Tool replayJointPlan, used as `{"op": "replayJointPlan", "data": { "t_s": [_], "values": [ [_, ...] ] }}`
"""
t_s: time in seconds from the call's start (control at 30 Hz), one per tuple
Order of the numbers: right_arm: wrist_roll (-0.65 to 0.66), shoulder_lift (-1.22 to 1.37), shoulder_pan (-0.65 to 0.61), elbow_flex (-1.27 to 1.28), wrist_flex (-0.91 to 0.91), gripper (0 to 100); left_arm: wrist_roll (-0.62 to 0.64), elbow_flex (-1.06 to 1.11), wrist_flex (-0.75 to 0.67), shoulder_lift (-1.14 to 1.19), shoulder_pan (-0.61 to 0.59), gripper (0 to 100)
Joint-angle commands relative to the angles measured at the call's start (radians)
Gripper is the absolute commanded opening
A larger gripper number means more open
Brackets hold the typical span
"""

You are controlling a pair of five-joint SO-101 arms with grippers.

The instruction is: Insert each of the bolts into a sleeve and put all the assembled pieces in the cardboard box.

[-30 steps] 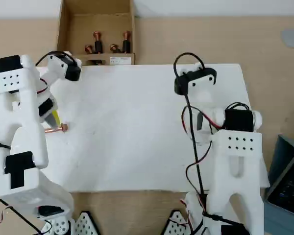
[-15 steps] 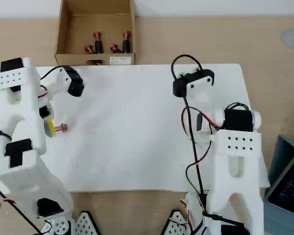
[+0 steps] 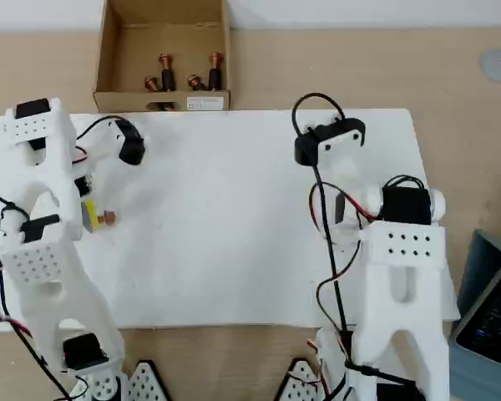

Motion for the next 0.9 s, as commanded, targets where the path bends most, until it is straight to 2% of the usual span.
{"op": "replayJointPlan", "data": {
  "t_s": [0.0, 0.33, 0.53, 0.73, 0.87],
  "values": [
    [0.000, -0.025, -0.013, -0.004, -0.006, 1.0, -0.006, -0.054, 0.009, 0.010, 0.014, 14],
    [0.000, -0.025, -0.013, -0.005, -0.003, 1.0, 0.002, -0.048, 0.009, 0.051, 0.077, 13],
    [0.000, -0.027, -0.013, -0.005, -0.003, 1.0, 0.002, -0.048, 0.009, 0.081, 0.097, 1],
    [0.002, -0.028, -0.013, -0.047, 0.000, 1.0, 0.011, -0.057, 0.009, 0.070, 0.087, 0],
    [0.005, -0.027, -0.015, -0.101, 0.006, 1.0, 0.060, -0.040, 0.011, -0.031, 0.087, 1]
  ]
}}
